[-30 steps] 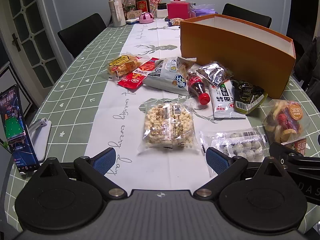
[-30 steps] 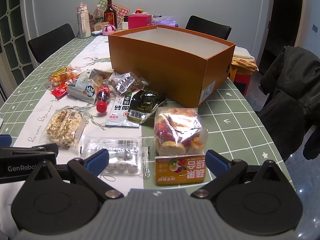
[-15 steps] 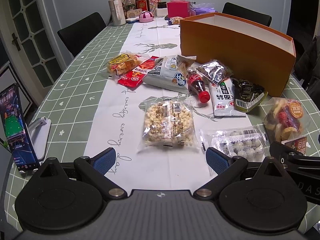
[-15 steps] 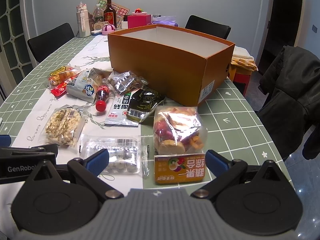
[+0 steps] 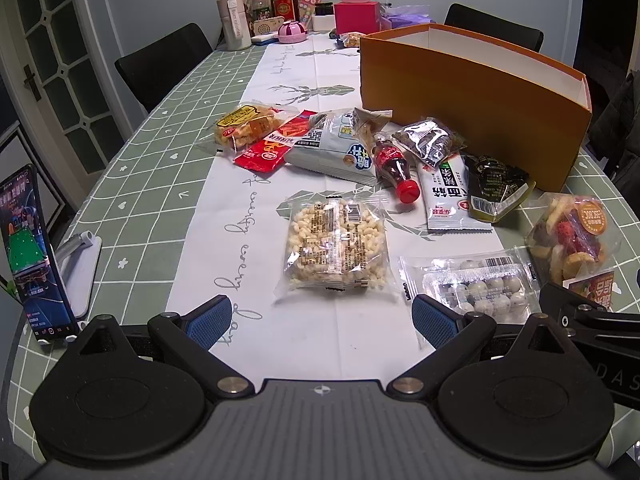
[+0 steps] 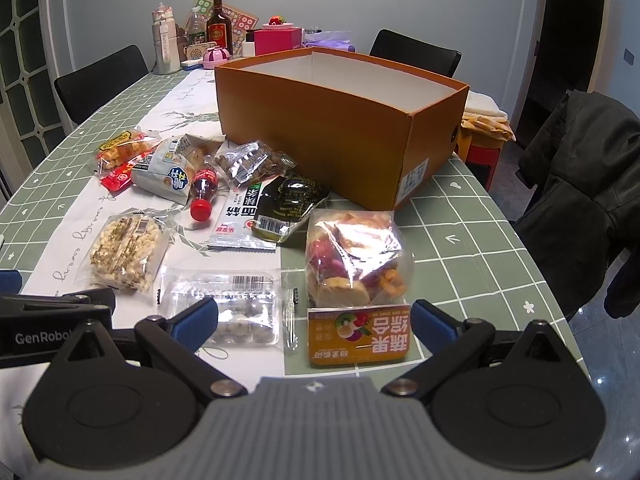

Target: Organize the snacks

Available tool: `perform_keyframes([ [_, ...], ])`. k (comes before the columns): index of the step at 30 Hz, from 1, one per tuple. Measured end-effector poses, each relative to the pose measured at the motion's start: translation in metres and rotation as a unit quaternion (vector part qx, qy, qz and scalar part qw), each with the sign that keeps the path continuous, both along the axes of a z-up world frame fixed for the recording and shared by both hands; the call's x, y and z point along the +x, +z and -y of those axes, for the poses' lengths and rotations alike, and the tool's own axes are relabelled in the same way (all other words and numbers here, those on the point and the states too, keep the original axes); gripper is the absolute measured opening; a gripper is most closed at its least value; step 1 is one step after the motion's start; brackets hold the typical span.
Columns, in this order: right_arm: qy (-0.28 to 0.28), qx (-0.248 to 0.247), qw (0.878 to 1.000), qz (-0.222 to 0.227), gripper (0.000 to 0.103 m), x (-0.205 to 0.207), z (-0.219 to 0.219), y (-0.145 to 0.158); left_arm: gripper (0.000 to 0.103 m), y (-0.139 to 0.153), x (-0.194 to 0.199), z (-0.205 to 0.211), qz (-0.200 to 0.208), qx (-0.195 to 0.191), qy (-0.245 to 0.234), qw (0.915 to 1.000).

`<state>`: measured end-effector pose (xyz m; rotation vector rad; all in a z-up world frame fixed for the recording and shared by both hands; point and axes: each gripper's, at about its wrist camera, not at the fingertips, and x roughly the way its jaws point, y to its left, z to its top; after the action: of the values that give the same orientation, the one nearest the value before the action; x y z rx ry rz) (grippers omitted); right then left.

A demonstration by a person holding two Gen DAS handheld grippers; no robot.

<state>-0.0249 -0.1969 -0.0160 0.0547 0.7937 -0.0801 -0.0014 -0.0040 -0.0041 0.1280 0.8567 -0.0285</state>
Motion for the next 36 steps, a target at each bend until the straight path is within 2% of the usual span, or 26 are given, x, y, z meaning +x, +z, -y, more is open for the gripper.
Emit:
perform_keyframes([
  [13,-0.001,-0.001,1.0,0.0,0.1,-0.001,0.001,-0.001,0.103,-0.002,-0.001,0.003,0.0,0.0,-0.001,1.0],
  [19,0.008,0.002,1.0,0.004,0.1,-0.001,0.004,-0.003,0.103,-0.006,0.007,-0.003,-0.01,-0.026,-0.005,0.9996],
  [23,0.012,-0.001,1.0,0.004,0.1,0.002,0.004,-0.005,0.103,-0.009,0.016,-0.009,-0.015,-0.019,0.007,0.9997],
  [29,0.02,0.007,1.0,0.001,0.1,0.007,0.003,-0.009,0.103,-0.014,0.025,-0.018,-0.021,-0.035,0.013,0.9991],
  [33,0.038,0.012,0.999,0.025,0.1,0.006,0.006,-0.007,0.103,-0.015,0.032,-0.024,-0.02,-0.036,0.016,0.999],
  [36,0.063,-0.01,0.996,0.062,0.1,0.005,0.007,-0.004,0.103,-0.013,0.036,-0.031,-0.014,-0.043,0.018,0.9988],
])
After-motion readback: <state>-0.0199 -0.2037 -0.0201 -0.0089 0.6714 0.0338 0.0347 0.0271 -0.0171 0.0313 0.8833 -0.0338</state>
